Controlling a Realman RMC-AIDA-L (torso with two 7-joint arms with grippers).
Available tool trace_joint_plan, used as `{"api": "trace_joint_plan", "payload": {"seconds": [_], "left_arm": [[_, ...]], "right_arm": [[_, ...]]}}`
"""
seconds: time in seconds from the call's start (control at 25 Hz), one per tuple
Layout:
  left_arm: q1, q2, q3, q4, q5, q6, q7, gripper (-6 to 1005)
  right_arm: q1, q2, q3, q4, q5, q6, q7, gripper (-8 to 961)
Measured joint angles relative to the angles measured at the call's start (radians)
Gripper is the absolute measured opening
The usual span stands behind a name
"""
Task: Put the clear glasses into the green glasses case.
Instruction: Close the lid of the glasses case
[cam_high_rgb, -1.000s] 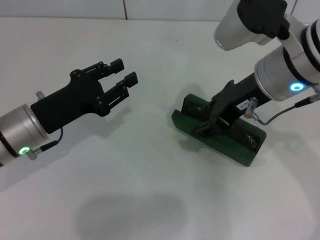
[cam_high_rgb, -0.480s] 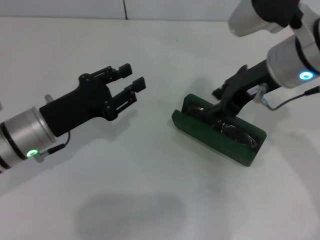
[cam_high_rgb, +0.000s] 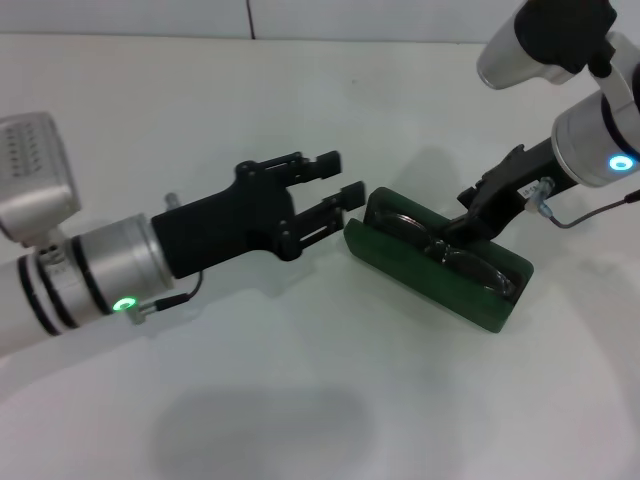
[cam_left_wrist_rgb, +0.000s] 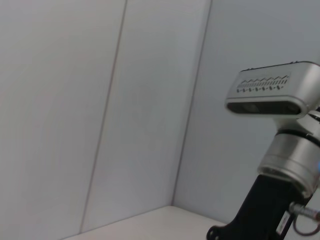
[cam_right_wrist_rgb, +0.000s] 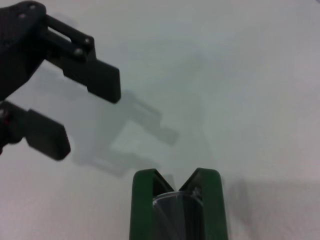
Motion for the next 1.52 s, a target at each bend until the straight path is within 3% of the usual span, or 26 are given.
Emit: {"api": "trace_joint_plan", "payload": {"seconds": [0.16, 0.56, 0.96, 1.12, 1.32, 1.36, 1.52], "left_arm": [[-0.037, -0.001, 0.001, -0.032, -0.001, -0.003, 0.001, 489], [-0.037, -0.001, -0.002, -0.032, -0.002, -0.005, 0.006, 489], [-0.030, -0.001, -0.005, -0.033, -0.002, -0.005, 0.008, 489], [-0.027, -0.001, -0.004, -0.034, -0.003, -0.003, 0.007, 489], [-0.026, -0.002, -0.006, -0.034, -0.005, 0.004, 0.002, 489], [-0.025, -0.003, -0.006, -0.034, -0.005, 0.004, 0.002, 489], [-0.020, -0.005, -0.006, -0.037, -0.008, 0.004, 0.000, 489]], "right_arm": [[0.012, 0.001, -0.004, 0.042, 0.006, 0.014, -0.002, 500], [0.049, 0.004, -0.006, 0.117, 0.039, 0.016, -0.016, 433], [0.062, 0.001, 0.000, 0.143, 0.057, 0.019, -0.036, 238], [0.034, 0.000, -0.004, 0.084, 0.044, 0.023, -0.048, 183], [-0.021, 0.001, -0.012, -0.046, 0.011, 0.034, -0.103, 183], [-0.047, 0.002, -0.051, -0.122, -0.035, 0.051, -0.124, 183], [-0.055, 0.000, -0.133, -0.175, -0.111, 0.078, -0.137, 183]]}}
